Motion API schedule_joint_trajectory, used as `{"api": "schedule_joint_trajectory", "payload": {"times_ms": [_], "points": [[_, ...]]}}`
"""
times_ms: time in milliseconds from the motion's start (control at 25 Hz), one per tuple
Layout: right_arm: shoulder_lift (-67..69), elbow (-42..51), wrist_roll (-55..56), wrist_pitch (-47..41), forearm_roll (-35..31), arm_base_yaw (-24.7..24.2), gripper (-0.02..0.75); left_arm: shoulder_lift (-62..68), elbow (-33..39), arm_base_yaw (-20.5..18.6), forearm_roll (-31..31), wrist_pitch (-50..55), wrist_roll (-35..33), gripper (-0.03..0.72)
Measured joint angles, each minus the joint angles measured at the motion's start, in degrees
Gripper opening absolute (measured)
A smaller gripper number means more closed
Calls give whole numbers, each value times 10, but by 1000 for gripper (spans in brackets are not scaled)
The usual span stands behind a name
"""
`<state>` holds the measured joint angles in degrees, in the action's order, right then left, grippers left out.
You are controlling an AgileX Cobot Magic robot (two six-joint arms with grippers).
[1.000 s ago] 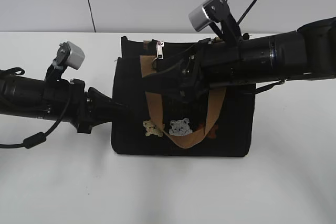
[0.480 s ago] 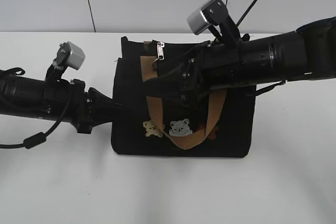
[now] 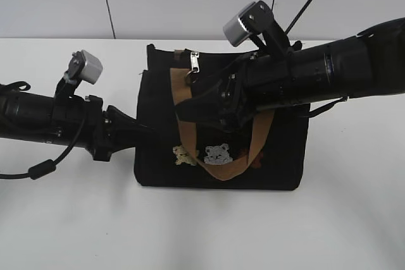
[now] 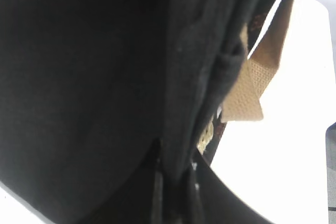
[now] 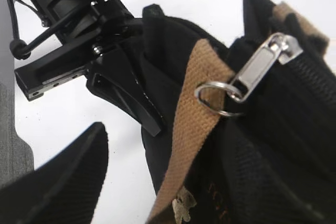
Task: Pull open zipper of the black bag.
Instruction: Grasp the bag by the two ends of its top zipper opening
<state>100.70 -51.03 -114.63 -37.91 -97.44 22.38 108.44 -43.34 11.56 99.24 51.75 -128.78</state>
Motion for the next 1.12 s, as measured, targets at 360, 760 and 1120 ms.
{"api": "schedule_joint_trajectory", "payload": {"times_ms": [360,760,1120], "points": [[0,0,-11,17,-40,1,522,0,0,0,2,0,0,28],[0,0,-36,8,-65,1,469,0,0,0,3,0,0,28],[0,0,-38,-1,-68,1,392,0,0,0,3,0,0,28]]}}
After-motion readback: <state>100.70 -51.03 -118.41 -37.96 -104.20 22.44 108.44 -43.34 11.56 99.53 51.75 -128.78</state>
